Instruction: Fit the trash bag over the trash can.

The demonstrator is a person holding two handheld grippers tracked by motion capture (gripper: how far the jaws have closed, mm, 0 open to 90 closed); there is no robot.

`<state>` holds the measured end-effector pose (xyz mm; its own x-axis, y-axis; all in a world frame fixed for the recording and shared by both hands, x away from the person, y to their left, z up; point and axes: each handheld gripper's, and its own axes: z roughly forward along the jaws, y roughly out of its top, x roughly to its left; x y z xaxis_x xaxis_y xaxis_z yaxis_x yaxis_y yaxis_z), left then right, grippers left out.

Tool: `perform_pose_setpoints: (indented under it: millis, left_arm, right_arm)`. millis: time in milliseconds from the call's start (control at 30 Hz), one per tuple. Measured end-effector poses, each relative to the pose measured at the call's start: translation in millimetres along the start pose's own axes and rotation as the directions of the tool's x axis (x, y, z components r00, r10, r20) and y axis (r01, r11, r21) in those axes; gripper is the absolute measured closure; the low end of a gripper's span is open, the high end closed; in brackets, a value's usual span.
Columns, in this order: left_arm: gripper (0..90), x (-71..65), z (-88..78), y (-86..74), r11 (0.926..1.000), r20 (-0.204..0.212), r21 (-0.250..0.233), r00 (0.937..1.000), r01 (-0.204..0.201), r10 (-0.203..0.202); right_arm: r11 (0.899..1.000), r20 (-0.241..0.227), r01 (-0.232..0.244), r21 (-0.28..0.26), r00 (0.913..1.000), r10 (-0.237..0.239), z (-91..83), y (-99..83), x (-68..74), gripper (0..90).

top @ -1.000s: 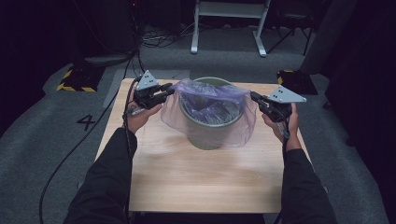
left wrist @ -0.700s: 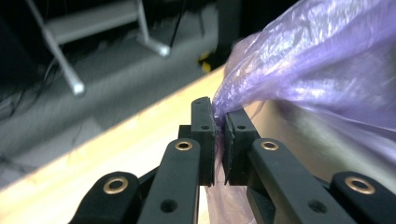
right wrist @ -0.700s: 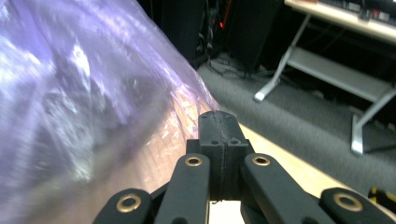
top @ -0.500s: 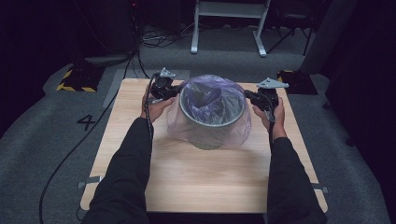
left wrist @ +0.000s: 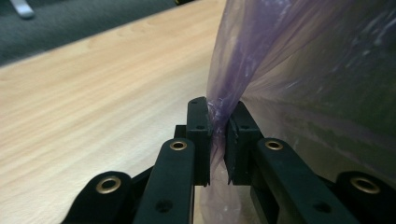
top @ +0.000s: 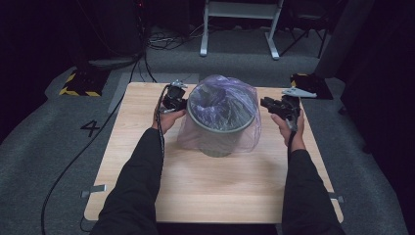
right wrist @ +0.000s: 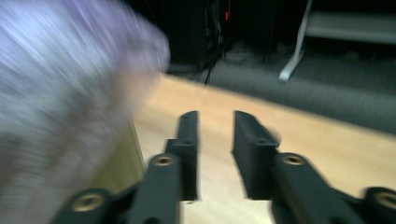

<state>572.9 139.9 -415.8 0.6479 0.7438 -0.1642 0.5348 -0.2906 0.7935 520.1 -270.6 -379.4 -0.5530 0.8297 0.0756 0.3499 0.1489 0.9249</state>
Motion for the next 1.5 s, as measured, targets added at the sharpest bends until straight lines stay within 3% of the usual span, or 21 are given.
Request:
perform_pose_setpoints:
  millis: [100,200,267,367,400,500,533,633,667,700,767,900,1100,1200,1267,1300,1367,1400,1500]
  left_arm:
    - [81.5,-0.8,-5.5,2.0,0.9995,-0.010,-0.032,0.9999,-0.003,0.003]
    - [81.7,-3.2,-5.9,3.4,0.9994,-0.018,-0.029,0.9997,-0.016,0.016]
    - [81.8,-4.3,-6.1,4.3,0.9987,-0.018,-0.046,0.9997,-0.020,0.019]
    - [81.7,-6.9,-7.3,6.9,0.9969,-0.018,-0.071,0.9993,-0.035,0.034]
    - [81.7,-8.1,-7.5,8.0,0.9966,-0.024,-0.070,0.9988,-0.043,0.042]
    - [82.2,-9.8,-8.5,10.8,0.9956,-0.023,-0.075,0.9983,-0.055,0.053]
    - [82.5,-9.6,-9.2,11.3,0.9950,-0.025,-0.080,0.9980,-0.060,0.058]
    - [83.4,-8.8,-10.9,11.8,0.9947,-0.025,-0.088,0.9983,-0.054,0.052]
    - [83.7,-8.8,-11.4,11.9,0.9945,-0.025,-0.087,0.9981,-0.059,0.057]
    - [84.7,-8.9,-11.7,12.0,0.9943,-0.023,-0.087,0.9980,-0.061,0.059]
    - [86.9,-9.7,-11.6,12.2,0.9945,-0.025,-0.086,0.9980,-0.060,0.058]
    - [89.7,-11.4,-6.9,12.0,0.9958,-0.027,-0.065,0.9977,-0.064,0.062]
    - [89.9,-14.3,7.5,8.3,0.9982,0.011,0.008,0.9982,-0.059,0.059]
    - [90.0,-16.0,14.7,6.5,0.9978,0.051,0.050,0.9979,-0.043,0.040]
    - [90.0,-16.1,20.1,5.0,0.9933,0.071,0.107,0.9968,-0.045,0.037]
    - [90.0,-13.8,23.5,3.2,0.9902,0.115,0.139,0.9934,-0.014,-0.002]
    - [89.9,-13.9,30.9,-2.9,0.9783,0.057,0.206,0.9983,-0.026,0.014]
    - [89.9,-13.1,32.5,-6.3,0.9774,0.057,0.210,0.9983,-0.022,0.011]
    - [89.6,-11.6,24.7,-10.7,0.9917,0.086,0.128,0.9963,-0.014,0.003]
  right_arm:
    - [0.995,-0.011,0.002,-0.095,0.9999,-0.003,-24.3,16.2,0.0,54.4]
    - [0.989,-0.094,0.042,-0.139,0.9940,-0.056,-33.5,29.1,14.4,42.5]
    - [0.993,-0.127,0.081,-0.083,0.9877,-0.091,-24.9,32.7,26.2,35.1]
    - [0.996,-0.158,0.087,-0.005,0.9836,-0.087,-5.1,31.4,32.9,32.6]
    - [0.997,-0.166,0.076,0.004,0.9833,-0.074,0.0,30.5,32.5,35.0]
    - [0.999,-0.212,0.043,-0.021,0.9763,-0.047,5.3,29.9,29.4,55.2]
    - [0.999,-0.224,0.041,-0.027,0.9735,-0.046,5.6,30.4,28.9,65.7]
    - [0.997,-0.212,0.058,-0.059,0.9747,-0.070,2.3,32.6,29.2,87.3]
    - [0.996,-0.192,0.068,-0.064,0.9781,-0.079,1.6,33.4,29.8,90.0]
    - [0.995,-0.163,0.084,-0.057,0.9824,-0.092,1.6,34.0,30.1,90.0]
    - [0.996,-0.148,0.068,-0.056,0.9862,-0.075,3.0,33.3,28.5,90.0]
    - [0.998,-0.051,0.032,-0.047,0.9981,-0.035,8.6,31.0,24.1,90.0]
    - [0.996,-0.011,-0.074,0.049,0.9972,0.074,28.2,16.0,15.5,90.0]
    - [0.986,-0.053,-0.137,0.096,0.9884,0.142,36.9,6.0,12.0,90.0]
    - [0.983,-0.084,-0.146,0.116,0.9842,0.156,39.6,1.8,12.8,90.0]
    - [0.981,-0.084,-0.143,0.132,0.9844,0.155,40.6,0.0,14.0,90.0]
    - [0.975,-0.075,-0.133,0.177,0.9861,0.148,43.4,-5.0,14.3,90.0]
    - [0.973,-0.078,-0.133,0.189,0.9856,0.150,44.8,-8.6,13.2,90.0]
    - [0.973,-0.112,-0.148,0.176,0.9791,0.170,42.9,-19.0,10.3,90.0]
